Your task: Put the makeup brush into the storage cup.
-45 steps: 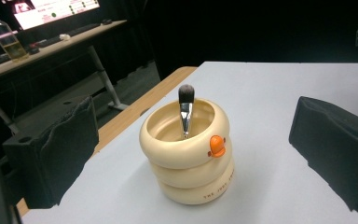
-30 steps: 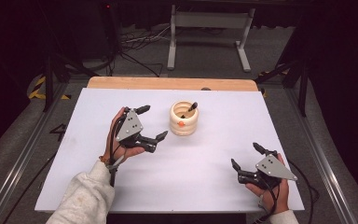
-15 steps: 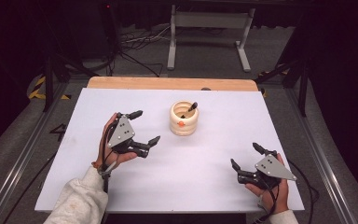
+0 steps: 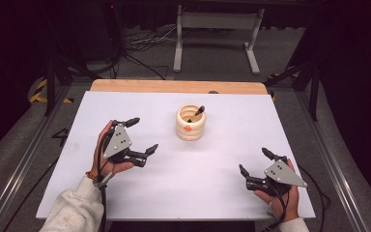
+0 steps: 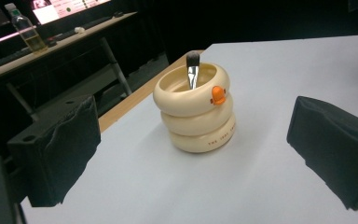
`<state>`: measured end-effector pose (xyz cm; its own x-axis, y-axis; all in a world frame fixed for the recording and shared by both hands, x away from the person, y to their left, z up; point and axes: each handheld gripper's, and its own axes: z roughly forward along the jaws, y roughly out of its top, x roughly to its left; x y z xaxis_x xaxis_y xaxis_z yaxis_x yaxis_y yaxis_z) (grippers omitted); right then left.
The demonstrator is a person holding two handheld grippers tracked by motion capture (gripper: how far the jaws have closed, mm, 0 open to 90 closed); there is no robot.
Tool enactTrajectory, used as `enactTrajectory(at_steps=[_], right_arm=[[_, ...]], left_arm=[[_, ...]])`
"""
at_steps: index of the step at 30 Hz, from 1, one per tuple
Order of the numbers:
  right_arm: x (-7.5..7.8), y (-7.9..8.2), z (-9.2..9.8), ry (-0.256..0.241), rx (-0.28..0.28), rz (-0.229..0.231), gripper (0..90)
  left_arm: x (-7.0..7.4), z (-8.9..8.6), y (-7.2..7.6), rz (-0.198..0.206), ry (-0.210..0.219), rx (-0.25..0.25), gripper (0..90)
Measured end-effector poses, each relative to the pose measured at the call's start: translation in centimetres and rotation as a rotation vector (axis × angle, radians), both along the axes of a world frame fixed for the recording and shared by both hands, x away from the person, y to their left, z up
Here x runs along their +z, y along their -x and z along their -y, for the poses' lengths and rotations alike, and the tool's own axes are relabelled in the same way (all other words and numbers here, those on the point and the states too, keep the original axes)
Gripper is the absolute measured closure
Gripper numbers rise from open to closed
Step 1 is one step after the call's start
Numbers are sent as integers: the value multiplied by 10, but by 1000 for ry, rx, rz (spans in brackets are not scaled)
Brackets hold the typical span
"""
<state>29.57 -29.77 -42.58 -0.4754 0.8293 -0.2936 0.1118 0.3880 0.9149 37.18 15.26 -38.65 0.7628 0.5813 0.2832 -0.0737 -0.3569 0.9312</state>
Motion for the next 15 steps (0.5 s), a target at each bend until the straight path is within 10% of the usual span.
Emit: enactTrajectory(at_steps=[15], right_arm=[[1, 1, -1, -1, 2, 4, 99]], left_arm=[[-4, -13, 12, -6, -15, 7, 36]])
